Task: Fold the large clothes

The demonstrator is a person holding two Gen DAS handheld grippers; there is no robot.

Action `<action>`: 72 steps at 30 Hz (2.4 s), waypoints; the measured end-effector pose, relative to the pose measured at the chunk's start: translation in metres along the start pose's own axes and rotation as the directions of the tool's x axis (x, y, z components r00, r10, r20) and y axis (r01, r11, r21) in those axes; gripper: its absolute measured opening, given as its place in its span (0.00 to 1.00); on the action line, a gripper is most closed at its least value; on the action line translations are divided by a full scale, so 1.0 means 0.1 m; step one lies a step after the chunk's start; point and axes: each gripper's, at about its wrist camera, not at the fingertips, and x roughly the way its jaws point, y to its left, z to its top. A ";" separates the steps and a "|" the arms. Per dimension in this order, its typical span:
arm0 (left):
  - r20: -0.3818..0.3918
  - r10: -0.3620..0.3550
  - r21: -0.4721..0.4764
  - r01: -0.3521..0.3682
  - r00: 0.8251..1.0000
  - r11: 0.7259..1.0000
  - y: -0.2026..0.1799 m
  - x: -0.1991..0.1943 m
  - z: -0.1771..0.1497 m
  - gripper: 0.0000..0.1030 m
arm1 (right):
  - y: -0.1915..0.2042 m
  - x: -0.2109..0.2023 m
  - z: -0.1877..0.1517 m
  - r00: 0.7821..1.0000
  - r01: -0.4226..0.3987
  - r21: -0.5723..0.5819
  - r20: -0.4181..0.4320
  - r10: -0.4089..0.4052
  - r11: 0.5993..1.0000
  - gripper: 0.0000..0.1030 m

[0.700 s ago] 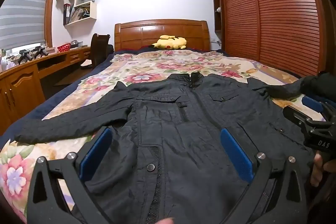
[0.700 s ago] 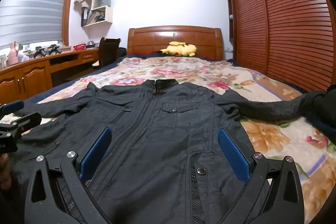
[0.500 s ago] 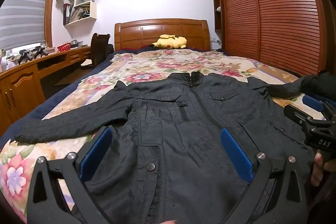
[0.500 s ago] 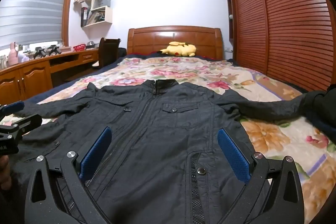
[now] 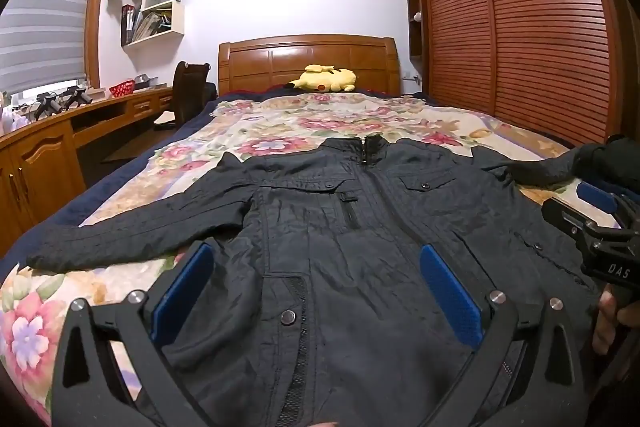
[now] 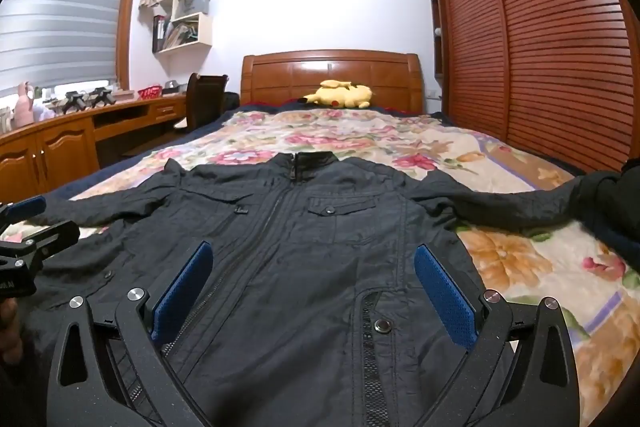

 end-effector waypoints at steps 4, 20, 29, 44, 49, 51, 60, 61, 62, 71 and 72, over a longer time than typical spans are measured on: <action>0.000 0.002 0.000 -0.002 1.000 1.000 -0.04 0.00 -0.01 1.00 | 0.00 0.00 0.00 1.000 0.000 0.000 0.001 0.000 1.000 1.00; 0.000 0.005 -0.002 -0.005 1.000 1.000 -0.04 -0.02 0.00 1.00 | -0.01 0.00 0.00 1.000 -0.001 0.002 0.001 0.001 1.000 1.00; -0.001 0.005 -0.001 -0.005 1.000 1.000 -0.03 -0.01 0.00 1.00 | -0.01 0.00 -0.01 1.000 -0.002 0.002 0.001 0.002 1.000 1.00; 0.000 0.006 -0.002 -0.006 1.000 1.000 -0.03 -0.02 0.01 1.00 | -0.01 -0.01 -0.01 1.000 -0.002 0.004 0.001 0.002 1.000 1.00; 0.000 0.007 -0.002 -0.007 1.000 1.000 -0.03 -0.02 0.01 1.00 | -0.01 -0.01 -0.01 1.000 -0.002 0.005 0.001 0.002 1.000 1.00; -0.001 0.006 -0.001 -0.006 1.000 1.000 -0.02 -0.02 0.01 1.00 | -0.01 -0.01 0.00 1.000 -0.002 0.005 0.001 0.002 1.000 1.00; 0.000 0.007 -0.001 -0.007 1.000 1.000 -0.03 -0.02 0.01 1.00 | -0.01 -0.02 0.00 1.000 -0.003 0.005 0.001 0.003 1.000 1.00; -0.001 0.006 -0.001 -0.006 1.000 1.000 -0.03 -0.02 0.01 1.00 | -0.01 -0.02 0.00 1.000 -0.003 0.005 0.001 0.003 1.000 1.00; -0.001 0.006 0.000 -0.006 1.000 1.000 -0.03 -0.02 0.01 1.00 | -0.01 -0.03 0.00 1.000 -0.003 0.006 0.001 0.003 1.000 1.00; -0.009 0.005 -0.003 -0.005 1.000 1.000 0.01 -0.02 0.01 1.00 | 0.00 -0.05 0.02 1.000 -0.017 0.004 -0.005 0.017 1.000 1.00; -0.011 0.000 -0.008 0.000 1.000 1.000 0.03 -0.03 0.02 1.00 | 0.01 -0.06 0.03 1.000 -0.022 0.003 -0.004 0.022 1.000 1.00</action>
